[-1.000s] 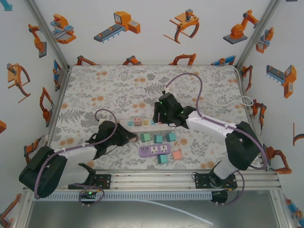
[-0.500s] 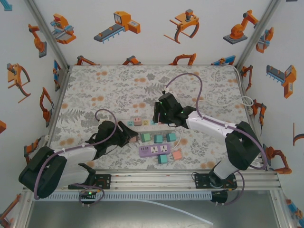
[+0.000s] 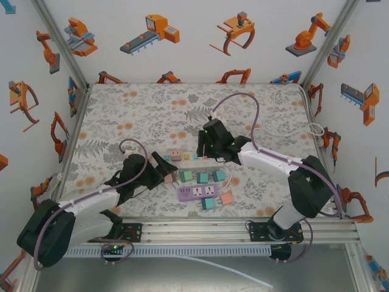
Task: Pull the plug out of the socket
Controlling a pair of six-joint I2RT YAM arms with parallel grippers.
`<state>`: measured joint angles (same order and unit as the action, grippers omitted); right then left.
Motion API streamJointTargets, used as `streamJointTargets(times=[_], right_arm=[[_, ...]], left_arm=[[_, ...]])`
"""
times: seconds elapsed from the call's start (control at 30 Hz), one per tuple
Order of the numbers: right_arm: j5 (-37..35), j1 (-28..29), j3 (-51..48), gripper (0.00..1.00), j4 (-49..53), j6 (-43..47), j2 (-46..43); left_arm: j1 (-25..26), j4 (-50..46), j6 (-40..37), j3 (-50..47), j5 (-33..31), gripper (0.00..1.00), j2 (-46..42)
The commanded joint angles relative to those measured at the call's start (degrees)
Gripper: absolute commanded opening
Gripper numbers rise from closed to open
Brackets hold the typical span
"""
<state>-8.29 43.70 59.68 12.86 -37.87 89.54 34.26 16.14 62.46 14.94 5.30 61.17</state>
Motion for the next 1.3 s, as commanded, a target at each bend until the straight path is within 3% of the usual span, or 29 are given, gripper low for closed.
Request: streamJointTargets(times=[0.0, 0.23, 0.37, 0.6, 0.7, 0.73, 0.93, 1.27], right_arm=[[-1.5, 0.0, 2.7, 0.59, 0.3, 4.4, -2.5], [7.7, 0.0, 5.6, 0.60, -2.8, 21.6, -3.3], [20.4, 0.0, 5.3, 0.59, -9.1, 33.5, -3.0], [29.9, 0.0, 2.3, 0.59, -20.6, 49.7, -0.4], [33.8, 0.1, 3.1, 0.60, -19.6, 56.8, 2.3], [35.2, 0.0, 3.9, 0.60, -18.6, 58.6, 3.5], [39.3, 0.1, 9.0, 0.60, -12.9, 62.8, 10.1], [42.3, 0.2, 13.5, 0.57, -11.3, 63.6, 18.3]], left_arm=[[0.2, -9.8, -5.3, 2.3, -3.5, 1.00, -4.3], [-0.7, -26.2, -13.9, 8.7, -7.4, 0.97, -12.1], [-2.7, -30.6, -17.6, 11.9, -9.2, 0.97, -13.8], [-11.4, -33.5, -23.7, 17.0, -3.9, 0.97, -11.7], [-13.5, -36.4, -27.3, 20.5, -3.8, 0.99, -7.9], [-13.6, -37.2, -28.8, 21.6, -4.3, 0.96, -6.7], [-14.8, -36.6, -34.3, 25.4, -5.8, 0.77, -0.5], [-16.8, -30.9, -37.4, 31.0, 3.8, 0.62, 13.3]])
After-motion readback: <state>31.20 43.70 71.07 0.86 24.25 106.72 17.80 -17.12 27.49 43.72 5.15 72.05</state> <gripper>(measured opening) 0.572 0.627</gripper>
